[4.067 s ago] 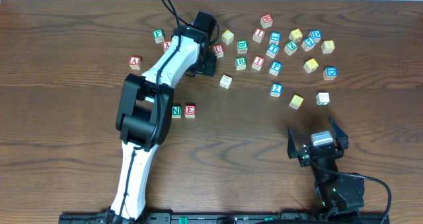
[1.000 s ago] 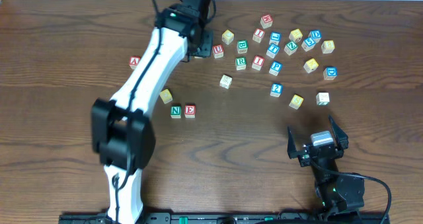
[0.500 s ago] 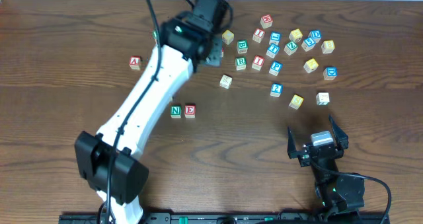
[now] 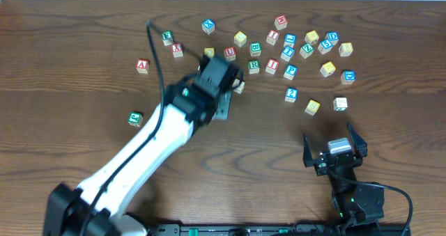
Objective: Spell out NEURIPS
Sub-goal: 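Lift the U block and carry it toward the N and E blocks, then lower the red U block onto the table right of the E block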
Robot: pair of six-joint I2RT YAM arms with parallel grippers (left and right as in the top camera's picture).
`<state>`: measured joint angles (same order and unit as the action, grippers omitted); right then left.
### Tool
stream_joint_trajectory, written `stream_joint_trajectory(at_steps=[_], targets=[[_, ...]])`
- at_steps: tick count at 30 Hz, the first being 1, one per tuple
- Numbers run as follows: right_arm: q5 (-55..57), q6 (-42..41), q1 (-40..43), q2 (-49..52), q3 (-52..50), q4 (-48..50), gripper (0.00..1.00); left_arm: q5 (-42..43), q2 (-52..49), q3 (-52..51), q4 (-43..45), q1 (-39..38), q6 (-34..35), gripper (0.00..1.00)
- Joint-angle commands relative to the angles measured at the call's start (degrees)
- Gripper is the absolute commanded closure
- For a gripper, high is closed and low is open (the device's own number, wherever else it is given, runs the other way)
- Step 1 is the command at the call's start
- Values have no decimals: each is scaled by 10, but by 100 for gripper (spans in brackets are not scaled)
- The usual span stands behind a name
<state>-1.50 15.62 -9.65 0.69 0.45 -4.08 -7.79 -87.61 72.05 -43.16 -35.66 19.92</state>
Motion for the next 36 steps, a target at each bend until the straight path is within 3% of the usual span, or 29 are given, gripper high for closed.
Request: stream_joint_trajectory(at_steps=[1, 8, 18, 24, 36], targets=[[5, -8, 7, -3, -1, -2, 1, 26, 51, -69, 28, -16, 74, 92], [5, -8, 7, -3, -1, -2, 1, 29, 65, -175, 116, -36, 134, 88], [5, -8, 7, -3, -1, -2, 1, 26, 59, -181, 127, -35, 118, 83], [5, -8, 7, -3, -1, -2, 1, 29, 22, -181, 139, -35, 108, 68], [5, -8, 7, -3, -1, -2, 1, 57, -56, -179, 158, 11, 74, 68]])
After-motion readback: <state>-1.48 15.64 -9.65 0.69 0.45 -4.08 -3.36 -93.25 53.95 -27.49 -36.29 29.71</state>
